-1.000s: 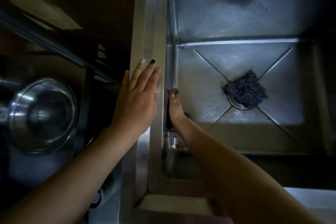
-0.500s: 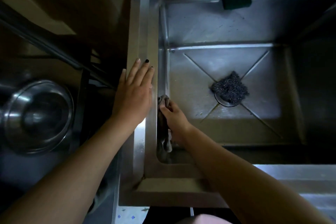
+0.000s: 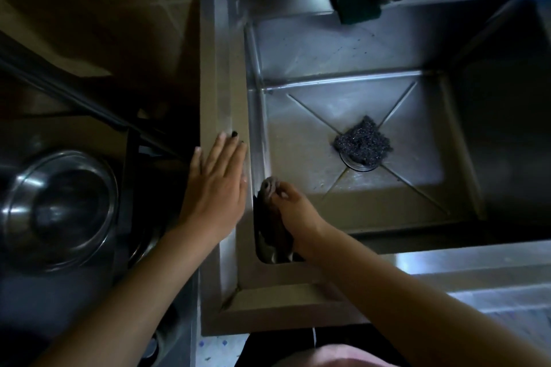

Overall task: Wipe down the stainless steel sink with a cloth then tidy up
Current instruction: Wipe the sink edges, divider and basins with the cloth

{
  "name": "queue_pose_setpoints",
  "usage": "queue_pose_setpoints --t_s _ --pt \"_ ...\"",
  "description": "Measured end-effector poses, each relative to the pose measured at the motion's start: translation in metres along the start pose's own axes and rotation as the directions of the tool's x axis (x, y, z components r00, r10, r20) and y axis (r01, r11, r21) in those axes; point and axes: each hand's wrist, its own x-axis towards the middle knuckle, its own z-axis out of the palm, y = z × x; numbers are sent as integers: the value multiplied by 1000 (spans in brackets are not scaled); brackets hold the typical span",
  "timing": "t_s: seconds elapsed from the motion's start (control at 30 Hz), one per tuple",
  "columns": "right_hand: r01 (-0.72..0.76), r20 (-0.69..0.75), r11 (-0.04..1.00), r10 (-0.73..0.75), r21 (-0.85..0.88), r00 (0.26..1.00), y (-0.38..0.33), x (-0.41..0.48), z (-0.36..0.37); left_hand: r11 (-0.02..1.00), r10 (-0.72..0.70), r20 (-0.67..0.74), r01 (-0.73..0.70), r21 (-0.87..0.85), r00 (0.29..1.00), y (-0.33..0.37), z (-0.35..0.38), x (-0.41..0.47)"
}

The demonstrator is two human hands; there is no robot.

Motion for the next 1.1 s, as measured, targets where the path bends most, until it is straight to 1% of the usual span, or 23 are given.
queue_pose_setpoints --t_s 0.1,0.17,0.2,0.3,0.37,0.43,0.53,0.6,0.7,0.83,0.9,0.97,1.03,1.1 --pt "71 36 984 -65 -166 997 4 -6 19 998 28 -22 -27 52 999 -3 8 -3" --pt "91 22 978 -89 -185 996 6 -5 24 999 36 -55 -34 39 998 -5 10 -2" --pt "89 18 984 -87 -157 996 8 -5 25 999 41 -75 -39 25 996 -5 11 -2" --pt "3 22 1000 -3 -17 1000 6 0 25 999 36 -119 -38 -16 992 -5 11 -2" --pt "-47 32 999 47 0 998 5 8 24 999 30 -129 -34 -30 991 -5 12 -1" --pt "-110 34 994 111 -18 993 6 20 23 999 29 -134 -35 -41 991 -5 12 -1" --pt "-229 39 966 235 -121 971 15 46 19 998 22 -139 -29 -55 990 -6 14 0" --pt "-276 20 947 282 -163 959 22 60 19 998 27 -148 -35 -53 989 -6 14 0" --pt "-290 -13 934 294 -209 956 35 73 22 998 26 -170 -34 -48 985 -6 16 -1" --pt "-237 -41 926 235 -295 971 44 79 26 998 17 -177 -28 -63 984 -6 17 0" --pt "-236 -58 930 229 -281 972 43 78 27 998 16 -176 -26 -57 984 -6 18 -1" --pt "-287 -58 917 283 -275 957 38 76 27 999 12 -172 -20 -50 985 -6 17 0" --pt "-337 -23 908 342 -250 939 31 70 25 999 9 -168 -17 -45 986 -5 16 1" --pt "-334 20 919 346 -210 938 28 58 20 999 7 -161 -14 -39 987 -4 14 3"
